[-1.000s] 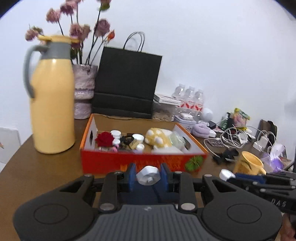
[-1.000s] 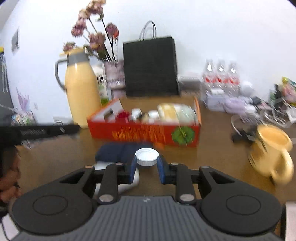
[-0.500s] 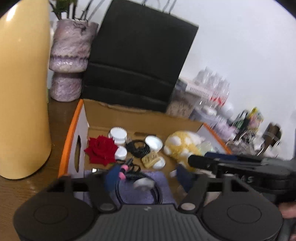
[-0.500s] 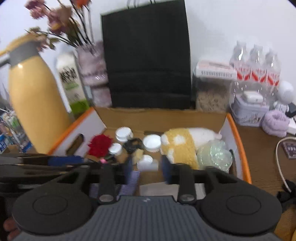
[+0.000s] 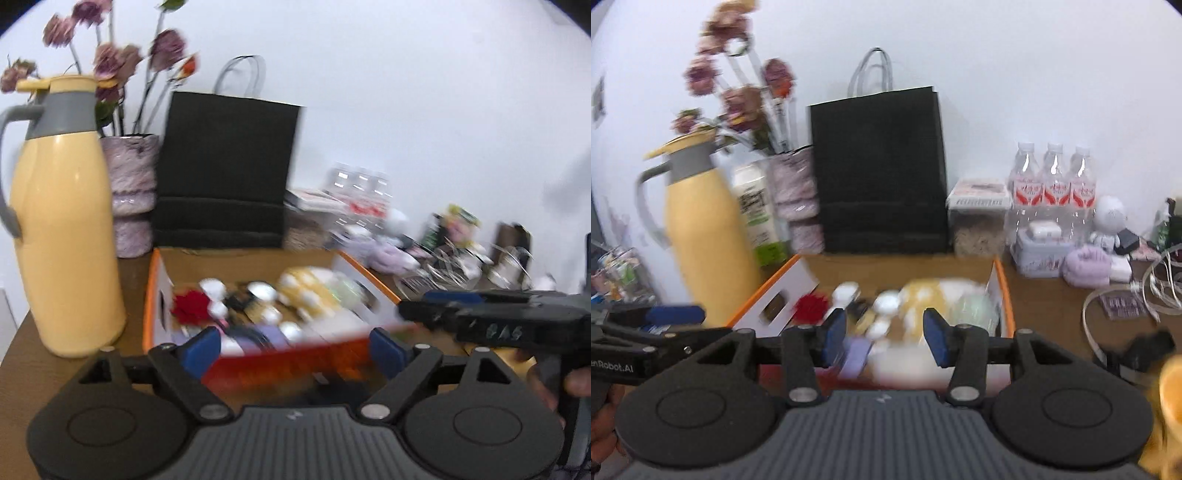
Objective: Organize objects
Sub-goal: 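Withdraw both tools back over the table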
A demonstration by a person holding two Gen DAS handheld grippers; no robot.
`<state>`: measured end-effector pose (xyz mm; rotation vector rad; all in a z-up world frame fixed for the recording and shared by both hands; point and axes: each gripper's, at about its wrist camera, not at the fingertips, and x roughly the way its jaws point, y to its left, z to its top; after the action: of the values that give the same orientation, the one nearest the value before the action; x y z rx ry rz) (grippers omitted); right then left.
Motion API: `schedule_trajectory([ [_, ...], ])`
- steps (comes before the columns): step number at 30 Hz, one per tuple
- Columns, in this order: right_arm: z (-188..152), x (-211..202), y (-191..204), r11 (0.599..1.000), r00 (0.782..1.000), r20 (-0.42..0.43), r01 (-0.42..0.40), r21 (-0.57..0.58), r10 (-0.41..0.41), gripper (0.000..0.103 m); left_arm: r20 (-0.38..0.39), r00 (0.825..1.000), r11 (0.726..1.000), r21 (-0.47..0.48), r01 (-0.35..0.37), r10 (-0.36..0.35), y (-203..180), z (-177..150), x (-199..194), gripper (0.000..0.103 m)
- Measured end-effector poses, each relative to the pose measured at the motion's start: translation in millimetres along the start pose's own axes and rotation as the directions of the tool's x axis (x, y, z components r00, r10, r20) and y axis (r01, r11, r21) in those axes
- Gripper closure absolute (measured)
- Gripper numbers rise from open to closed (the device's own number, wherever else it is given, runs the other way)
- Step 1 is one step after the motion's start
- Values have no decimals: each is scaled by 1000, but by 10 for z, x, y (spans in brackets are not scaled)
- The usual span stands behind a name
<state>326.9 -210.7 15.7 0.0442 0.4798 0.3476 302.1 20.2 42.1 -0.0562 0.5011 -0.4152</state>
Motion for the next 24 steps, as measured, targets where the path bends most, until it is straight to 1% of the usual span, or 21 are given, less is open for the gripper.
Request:
schedule_trajectory([
  [2,-308,-274,91,1000,1000,-19,-23,8,23,49,-12,1000,1000,-8,-14,14,-188,-274,-208,14],
  [3,-457,-392,122,999,999,-32,-34,2,34,47,-15,999,999,-22,-36,36,-250,-408,-291,13],
  [4,-613,-510,147,999,998,-44,-38,-4,37,42,-22,997,997,-34,-74,73,-307,-559,-379,13],
  [5,-810,-636,162,999,997,-73,-33,-3,33,42,-32,993,992,-51,-114,113,-362,-704,-456,13],
  [6,-975,-717,169,1000,994,-107,-30,0,30,42,-50,989,988,-64,-144,141,-407,-823,-524,13],
  [7,-1160,-799,178,999,987,-155,-34,-11,32,44,-74,985,983,-78,-164,158,-451,-939,-584,13],
  [8,-1300,-875,190,999,982,-187,-30,-27,24,45,-99,982,980,-98,-171,161,-486,-1038,-641,13],
  [10,-1530,-1057,167,1000,974,-226,-5,-29,-2,45,-131,982,981,-121,-152,136,-548,-1166,-724,13],
  [11,-1616,-1166,126,1000,971,-241,-16,-4,14,45,-136,983,982,-128,-142,124,-592,-1206,-734,13],
  [12,-1662,-1250,95,999,969,-244,-28,19,32,45,-143,983,983,-125,-136,118,-649,-1242,-734,14],
  [14,-1708,-1388,42,998,973,-225,-39,53,50,45,-144,980,985,-83,-148,136,-789,-1281,-726,14],
  [17,-1689,-1441,-4,999,981,-194,4,49,6,47,-103,984,988,-29,-149,145,-952,-1254,-668,14],
  [19,-1668,-1459,-37,998,983,-181,23,52,-13,47,-98,984,989,-6,-149,148,-988,-1234,-588,13],
  [22,-1667,-1422,-90,998,984,-179,31,61,-19,49,-130,978,986,-8,-167,164,-964,-1261,-398,14],
  [24,-1637,-1349,-113,997,983,-180,48,59,-36,50,-127,979,987,3,-158,157,-937,-1204,-274,16],
])
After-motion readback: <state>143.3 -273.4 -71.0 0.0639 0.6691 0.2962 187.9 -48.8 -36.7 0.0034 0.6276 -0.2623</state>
